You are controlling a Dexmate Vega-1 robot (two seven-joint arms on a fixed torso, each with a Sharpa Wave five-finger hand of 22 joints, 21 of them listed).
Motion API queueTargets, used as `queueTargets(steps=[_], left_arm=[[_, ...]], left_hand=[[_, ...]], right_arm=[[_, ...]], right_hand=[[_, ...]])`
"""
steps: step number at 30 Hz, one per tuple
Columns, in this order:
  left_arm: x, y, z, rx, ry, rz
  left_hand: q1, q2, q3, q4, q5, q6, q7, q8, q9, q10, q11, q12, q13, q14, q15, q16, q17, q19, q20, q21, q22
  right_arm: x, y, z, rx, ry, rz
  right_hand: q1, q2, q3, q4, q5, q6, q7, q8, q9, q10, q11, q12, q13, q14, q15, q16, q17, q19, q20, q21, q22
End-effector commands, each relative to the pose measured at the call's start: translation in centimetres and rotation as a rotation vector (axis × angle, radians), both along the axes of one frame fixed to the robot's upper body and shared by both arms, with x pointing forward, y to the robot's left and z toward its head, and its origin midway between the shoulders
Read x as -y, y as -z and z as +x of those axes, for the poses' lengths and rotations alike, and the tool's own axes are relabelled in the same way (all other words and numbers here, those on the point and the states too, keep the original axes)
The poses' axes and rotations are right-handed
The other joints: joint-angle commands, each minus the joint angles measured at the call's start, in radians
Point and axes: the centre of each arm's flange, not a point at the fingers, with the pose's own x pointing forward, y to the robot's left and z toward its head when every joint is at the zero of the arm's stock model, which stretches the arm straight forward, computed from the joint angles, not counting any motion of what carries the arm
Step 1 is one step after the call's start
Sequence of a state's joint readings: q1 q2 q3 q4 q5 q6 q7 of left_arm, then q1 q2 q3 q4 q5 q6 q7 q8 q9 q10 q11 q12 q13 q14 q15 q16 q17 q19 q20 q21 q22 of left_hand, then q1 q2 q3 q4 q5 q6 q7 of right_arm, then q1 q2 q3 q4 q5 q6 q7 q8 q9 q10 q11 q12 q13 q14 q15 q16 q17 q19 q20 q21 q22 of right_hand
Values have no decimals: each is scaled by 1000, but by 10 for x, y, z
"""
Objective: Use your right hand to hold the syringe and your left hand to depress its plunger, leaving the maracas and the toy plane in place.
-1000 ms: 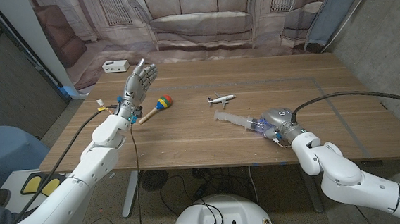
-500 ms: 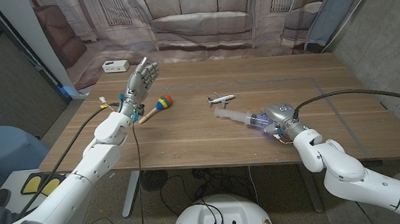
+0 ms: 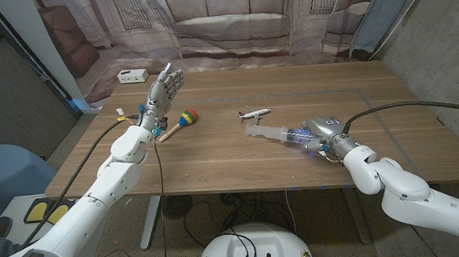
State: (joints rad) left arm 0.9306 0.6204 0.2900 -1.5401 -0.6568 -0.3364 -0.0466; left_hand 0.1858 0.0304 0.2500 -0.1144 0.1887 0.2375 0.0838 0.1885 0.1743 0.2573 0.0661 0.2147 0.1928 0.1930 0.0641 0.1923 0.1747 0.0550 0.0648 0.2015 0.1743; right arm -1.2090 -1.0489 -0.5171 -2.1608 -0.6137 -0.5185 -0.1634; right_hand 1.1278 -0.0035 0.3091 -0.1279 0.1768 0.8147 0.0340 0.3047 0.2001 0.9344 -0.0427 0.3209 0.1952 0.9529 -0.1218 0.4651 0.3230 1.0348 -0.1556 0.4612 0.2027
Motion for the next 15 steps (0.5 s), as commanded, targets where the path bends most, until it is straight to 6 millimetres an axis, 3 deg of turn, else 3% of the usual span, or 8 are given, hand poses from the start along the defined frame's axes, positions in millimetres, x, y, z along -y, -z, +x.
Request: queueTargets(steps=[1, 2, 6, 9, 11, 13, 14, 15], left_arm=[[5, -2, -1, -2, 0, 8], [6, -2, 0, -3, -1, 9], [7, -2, 0, -5, -1, 11], [8, -2, 0, -7, -1, 11], [9, -3, 1, -8, -3, 13], [10, -3, 1, -8, -2, 14], [10, -3, 1, -9, -3, 15], [10, -4, 1, -9, -4, 17]], left_hand=[[12, 6, -3, -2, -1, 7, 3, 0, 5, 5, -4, -3, 2, 9, 0, -3, 5, 0, 5, -4, 6], [12, 6, -3, -2, -1, 8, 3, 0, 5, 5, -4, -3, 2, 9, -1, -3, 5, 0, 5, -4, 6], [12, 6, -4, -2, -1, 8, 2, 0, 5, 5, -3, -3, 2, 10, 0, -3, 5, 0, 5, -4, 6], [12, 6, -4, -2, -1, 8, 2, 0, 5, 6, -3, -3, 2, 9, -1, -3, 5, 0, 5, -3, 6], [12, 6, -4, -2, -1, 8, 2, 0, 5, 5, -3, -3, 2, 9, 0, -3, 5, 0, 5, -3, 6], [12, 6, -4, -2, -1, 8, 2, 0, 5, 6, -4, -3, 2, 9, -1, -3, 5, 0, 5, -3, 6], [12, 6, -4, -2, -1, 8, 2, 0, 5, 5, -4, -3, 2, 9, 0, -3, 5, 0, 5, -3, 6], [12, 6, -4, -2, -1, 8, 2, 0, 5, 5, -4, -3, 2, 9, -1, -3, 5, 0, 5, -3, 6]], right_arm=[[12, -1, -1, -7, -45, 88], [13, -1, -1, -8, -46, 97], [17, 0, -1, -20, -48, 122], [21, 2, 0, -36, -63, 174], [23, 2, 0, -34, -74, 197], [24, 3, 0, -31, -81, 212], [24, 3, 0, -29, -84, 215], [25, 3, 0, -27, -87, 218]], right_hand=[[59, 184, 34, 40, 2, 131, -107, -2, 1, 11, -6, -2, 3, 18, -77, -7, 3, -8, -2, 6, 2], [59, 184, 35, 41, 2, 132, -107, -3, 0, 13, 3, -2, 4, 19, -78, -8, 3, -8, -2, 7, 2], [56, 183, 37, 44, 3, 134, -106, -6, 0, 16, -6, -4, 4, 23, -78, -12, 4, -10, -2, 12, 3], [55, 183, 40, 45, 3, 135, -105, -10, 0, 18, 9, -7, 4, 27, -79, -15, 6, -10, 0, 18, 3], [51, 184, 40, 49, 3, 124, -100, -16, -1, 19, 4, -9, 4, 30, -76, -16, 8, -13, 0, 20, 3], [48, 187, 43, 53, 3, 110, -95, -25, -1, 17, 9, -12, 4, 31, -74, -19, 10, -16, 0, 23, 3], [44, 190, 46, 57, 3, 106, -93, -30, 0, 17, 24, -14, 5, 31, -74, -21, 12, -19, 1, 26, 4], [43, 191, 48, 59, 4, 106, -93, -32, 0, 17, 13, -15, 5, 31, -74, -23, 13, -22, 1, 28, 4]])
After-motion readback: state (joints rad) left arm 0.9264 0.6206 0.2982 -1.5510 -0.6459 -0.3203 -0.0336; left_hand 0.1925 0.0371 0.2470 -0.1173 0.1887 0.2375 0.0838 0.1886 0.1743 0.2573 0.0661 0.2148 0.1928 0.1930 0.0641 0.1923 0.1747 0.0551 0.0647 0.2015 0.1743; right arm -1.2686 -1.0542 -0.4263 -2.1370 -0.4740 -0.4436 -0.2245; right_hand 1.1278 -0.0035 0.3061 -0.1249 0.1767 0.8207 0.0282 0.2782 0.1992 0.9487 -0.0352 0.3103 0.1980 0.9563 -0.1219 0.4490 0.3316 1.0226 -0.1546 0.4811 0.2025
